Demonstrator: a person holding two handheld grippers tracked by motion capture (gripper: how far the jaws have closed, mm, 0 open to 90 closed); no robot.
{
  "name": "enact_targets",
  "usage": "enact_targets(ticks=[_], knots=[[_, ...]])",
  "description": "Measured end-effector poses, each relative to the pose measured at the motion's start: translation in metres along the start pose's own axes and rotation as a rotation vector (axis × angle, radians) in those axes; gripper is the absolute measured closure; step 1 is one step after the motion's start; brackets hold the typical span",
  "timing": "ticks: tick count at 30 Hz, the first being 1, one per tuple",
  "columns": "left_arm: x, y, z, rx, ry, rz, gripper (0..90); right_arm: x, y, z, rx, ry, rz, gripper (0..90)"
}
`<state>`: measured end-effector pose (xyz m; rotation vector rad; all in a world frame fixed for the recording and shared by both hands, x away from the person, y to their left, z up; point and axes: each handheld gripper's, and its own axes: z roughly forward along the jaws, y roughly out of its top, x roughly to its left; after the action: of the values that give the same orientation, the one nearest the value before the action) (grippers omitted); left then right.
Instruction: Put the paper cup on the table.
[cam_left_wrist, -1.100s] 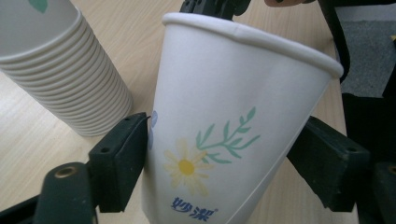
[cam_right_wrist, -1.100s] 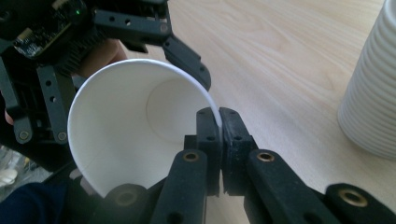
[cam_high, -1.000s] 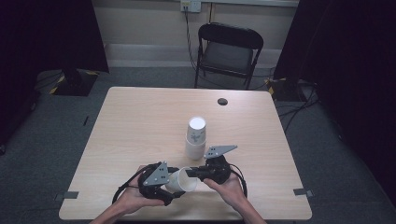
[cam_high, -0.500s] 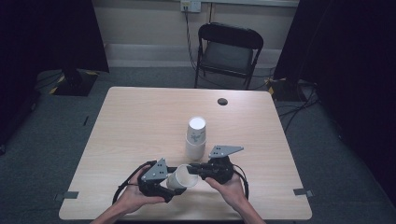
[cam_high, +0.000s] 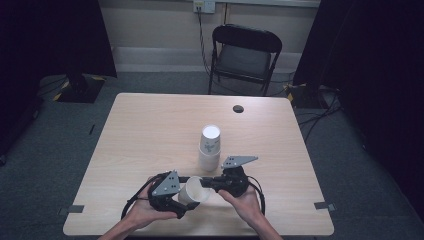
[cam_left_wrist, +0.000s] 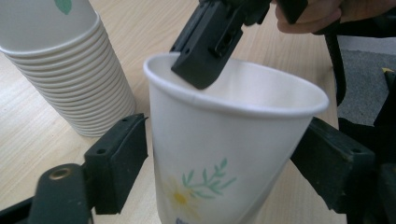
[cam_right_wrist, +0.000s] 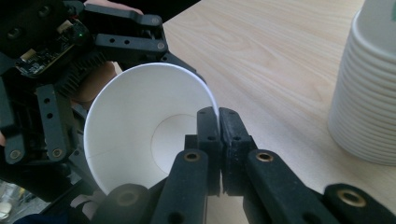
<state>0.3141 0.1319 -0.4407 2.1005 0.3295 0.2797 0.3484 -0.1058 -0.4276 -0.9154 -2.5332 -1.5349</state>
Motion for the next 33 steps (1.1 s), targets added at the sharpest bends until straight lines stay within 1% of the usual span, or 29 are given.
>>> enact_targets(ticks=[1,7,9,15,19,22,23,25,27,30,33], knots=[[-0.001,0.000,0.000,0.000,0.007,0.009,19.8,0.000,0.000,0.002,0.003,0.002,-0.001,88.8],[-0.006,0.002,0.003,0.004,0.017,0.030,19.4,0.002,-0.003,0.007,0.013,0.005,0.012,88.9],[-0.008,0.003,0.002,0.006,0.029,0.052,21.7,0.002,-0.003,0.008,0.022,0.003,0.013,88.8],[-0.007,0.003,0.005,0.024,0.024,0.054,22.2,0.001,-0.005,0.012,0.036,0.004,0.019,88.8],[-0.008,0.002,0.007,0.037,0.035,0.065,22.6,0.000,-0.005,0.012,0.034,0.009,0.026,88.9],[-0.009,0.003,0.008,0.032,0.046,0.070,22.9,0.000,-0.004,0.011,0.025,0.011,0.040,89.0],[-0.009,0.004,0.008,0.042,0.047,0.073,23.2,-0.001,-0.004,0.011,0.023,0.015,0.044,88.9],[-0.010,0.004,0.009,0.044,0.051,0.075,23.7,-0.001,-0.004,0.011,0.025,0.013,0.044,88.9],[-0.010,0.004,0.009,0.053,0.057,0.090,24.9,-0.001,-0.004,0.011,0.027,0.009,0.040,88.5],[-0.008,0.005,0.010,0.049,0.052,0.083,26.4,-0.002,-0.005,0.010,0.024,0.003,0.039,87.8],[-0.005,0.004,0.010,0.041,0.044,0.066,27.7,-0.003,-0.005,0.010,0.017,-0.003,0.030,86.6]])
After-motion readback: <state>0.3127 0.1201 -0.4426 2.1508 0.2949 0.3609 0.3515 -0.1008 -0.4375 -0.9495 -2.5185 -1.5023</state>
